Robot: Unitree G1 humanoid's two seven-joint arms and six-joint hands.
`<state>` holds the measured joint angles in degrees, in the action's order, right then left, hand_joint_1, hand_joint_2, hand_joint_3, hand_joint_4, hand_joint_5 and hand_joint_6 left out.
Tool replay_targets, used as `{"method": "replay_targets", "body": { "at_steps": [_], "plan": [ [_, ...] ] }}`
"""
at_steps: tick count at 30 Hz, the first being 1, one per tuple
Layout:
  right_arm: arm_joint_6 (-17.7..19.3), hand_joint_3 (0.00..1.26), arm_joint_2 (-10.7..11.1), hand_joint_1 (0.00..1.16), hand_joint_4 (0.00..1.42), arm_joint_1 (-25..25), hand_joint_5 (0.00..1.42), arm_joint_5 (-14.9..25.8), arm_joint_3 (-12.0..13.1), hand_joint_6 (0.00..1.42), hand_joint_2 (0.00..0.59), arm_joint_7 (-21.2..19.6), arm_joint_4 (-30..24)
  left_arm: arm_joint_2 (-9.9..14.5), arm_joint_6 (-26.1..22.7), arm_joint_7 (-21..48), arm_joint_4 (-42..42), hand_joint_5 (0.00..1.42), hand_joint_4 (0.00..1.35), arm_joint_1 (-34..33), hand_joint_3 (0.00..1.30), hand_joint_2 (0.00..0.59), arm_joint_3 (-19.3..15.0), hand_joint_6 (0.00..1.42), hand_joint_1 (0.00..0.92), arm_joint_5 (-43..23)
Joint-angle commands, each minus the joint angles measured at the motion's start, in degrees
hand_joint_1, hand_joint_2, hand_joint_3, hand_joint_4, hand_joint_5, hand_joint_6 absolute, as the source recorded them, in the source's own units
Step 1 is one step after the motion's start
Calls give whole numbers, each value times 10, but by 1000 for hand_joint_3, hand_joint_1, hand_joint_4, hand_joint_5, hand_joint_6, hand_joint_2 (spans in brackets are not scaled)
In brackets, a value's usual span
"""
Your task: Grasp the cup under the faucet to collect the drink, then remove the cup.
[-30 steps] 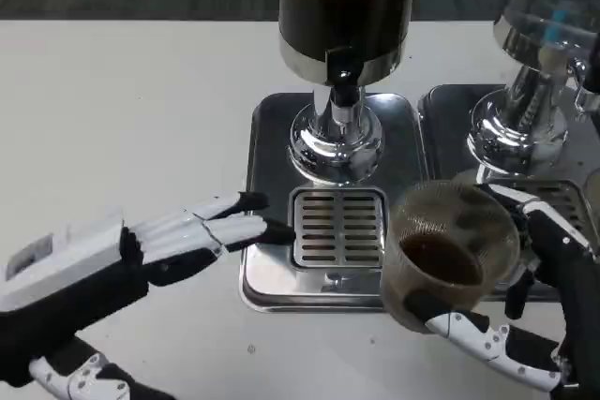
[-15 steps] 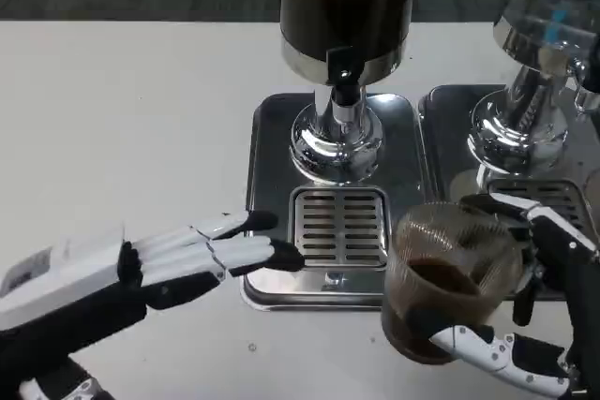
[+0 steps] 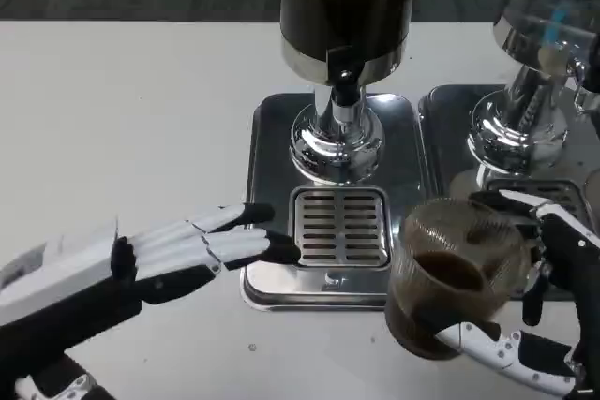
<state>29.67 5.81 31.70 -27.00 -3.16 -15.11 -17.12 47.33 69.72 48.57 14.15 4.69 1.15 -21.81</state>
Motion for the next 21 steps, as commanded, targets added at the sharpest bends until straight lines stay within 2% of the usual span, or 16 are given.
{"method": "replay_targets", "body": {
  "at_steps": [1, 21],
  "plan": [
    [30, 714, -5, 849, 763, -12, 952, 11, 5, 1248, 160, -11, -6, 7, 4, 2, -1, 8, 19, 4, 127, 85, 1, 40, 0, 5],
    [41, 739, -14, 856, 792, -10, 973, 7, 16, 1263, 153, -15, -6, 4, -2, 5, 10, 18, 27, -7, 127, 85, 6, 40, 0, 3]
  ]
}}
